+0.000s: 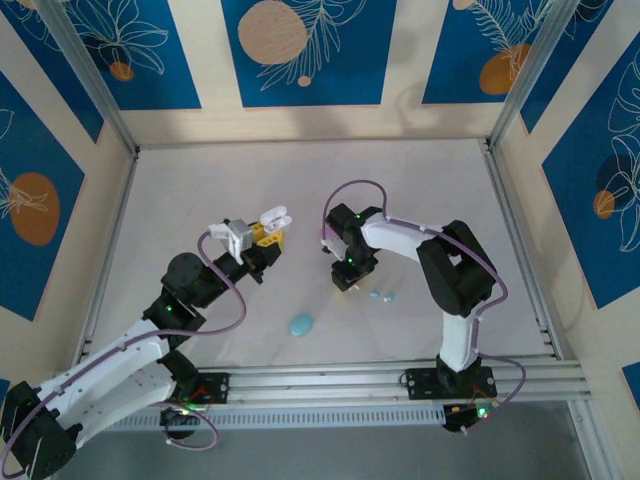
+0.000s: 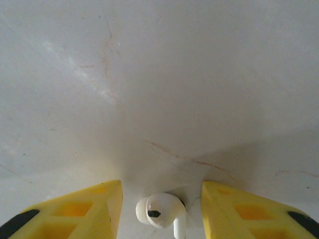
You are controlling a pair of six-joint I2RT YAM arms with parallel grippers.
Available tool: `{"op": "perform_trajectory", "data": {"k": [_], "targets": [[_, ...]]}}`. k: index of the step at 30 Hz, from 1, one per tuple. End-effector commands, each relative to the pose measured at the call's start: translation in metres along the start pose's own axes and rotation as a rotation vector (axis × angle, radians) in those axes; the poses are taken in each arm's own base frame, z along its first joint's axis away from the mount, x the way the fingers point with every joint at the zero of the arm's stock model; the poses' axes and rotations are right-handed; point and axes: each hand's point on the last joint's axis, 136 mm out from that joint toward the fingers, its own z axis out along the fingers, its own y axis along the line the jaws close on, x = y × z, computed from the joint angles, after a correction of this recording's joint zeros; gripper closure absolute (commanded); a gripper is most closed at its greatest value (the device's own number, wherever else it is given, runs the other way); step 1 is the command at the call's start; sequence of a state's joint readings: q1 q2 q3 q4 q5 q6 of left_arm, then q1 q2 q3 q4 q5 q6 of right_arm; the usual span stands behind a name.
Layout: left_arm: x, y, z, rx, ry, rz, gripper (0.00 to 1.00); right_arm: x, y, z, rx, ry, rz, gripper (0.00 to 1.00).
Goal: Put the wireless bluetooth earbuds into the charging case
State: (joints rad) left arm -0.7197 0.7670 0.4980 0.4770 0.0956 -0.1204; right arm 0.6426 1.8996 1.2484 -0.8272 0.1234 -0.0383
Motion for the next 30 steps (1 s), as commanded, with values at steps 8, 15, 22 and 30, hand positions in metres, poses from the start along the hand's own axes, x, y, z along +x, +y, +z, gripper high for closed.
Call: {"op": "perform_trajectory", "data": {"k": [8,15,22,30], "targets": [[-0.017,-0.008,0.0,0.031,-0.039,0.014,0.73,0.022,0.013,0.008,-0.025,0.117,-0.041,0.58],[-0.017,-0.008,0.001,0.03,-0.035,0.015,0.73,0.02,0.018,0.006,-0.074,0.111,-0.042,0.61],[-0.016,-0.008,0.002,0.031,-0.035,0.015,0.73,0.021,0.017,0.006,-0.078,0.119,-0.044,0.62],[-0.016,-0.008,0.003,0.034,-0.033,0.013,0.73,0.026,0.016,0.01,-0.077,0.143,-0.045,0.62]]}}
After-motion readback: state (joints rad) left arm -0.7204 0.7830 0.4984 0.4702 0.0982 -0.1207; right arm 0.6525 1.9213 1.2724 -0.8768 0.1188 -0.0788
